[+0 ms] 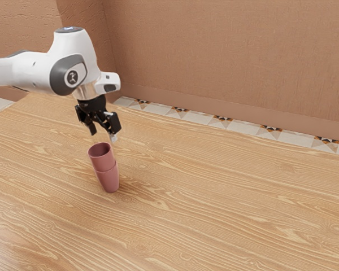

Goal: Place the left cup onto the right cup

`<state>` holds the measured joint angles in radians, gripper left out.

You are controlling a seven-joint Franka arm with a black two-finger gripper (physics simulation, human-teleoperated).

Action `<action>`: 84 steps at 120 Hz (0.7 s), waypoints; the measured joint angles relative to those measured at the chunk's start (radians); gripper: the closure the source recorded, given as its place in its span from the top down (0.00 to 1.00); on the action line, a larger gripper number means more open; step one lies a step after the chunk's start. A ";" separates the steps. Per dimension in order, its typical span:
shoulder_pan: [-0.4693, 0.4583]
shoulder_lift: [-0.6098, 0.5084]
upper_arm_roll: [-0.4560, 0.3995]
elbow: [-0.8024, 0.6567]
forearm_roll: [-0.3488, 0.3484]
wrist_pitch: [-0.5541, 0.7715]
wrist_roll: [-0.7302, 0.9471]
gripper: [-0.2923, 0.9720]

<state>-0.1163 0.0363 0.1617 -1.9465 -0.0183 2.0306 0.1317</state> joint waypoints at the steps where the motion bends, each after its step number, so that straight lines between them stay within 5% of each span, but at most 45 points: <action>1: 0.000 -0.005 0.000 0.000 0.000 -0.003 0.000 0.71; 50: 0.034 0.023 -0.028 0.320 -0.008 -0.244 0.005 0.76; 84: -0.014 0.026 -0.030 0.348 -0.014 -0.330 0.008 0.77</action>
<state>-0.1299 0.0620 0.1317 -1.5981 -0.0328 1.7009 0.1397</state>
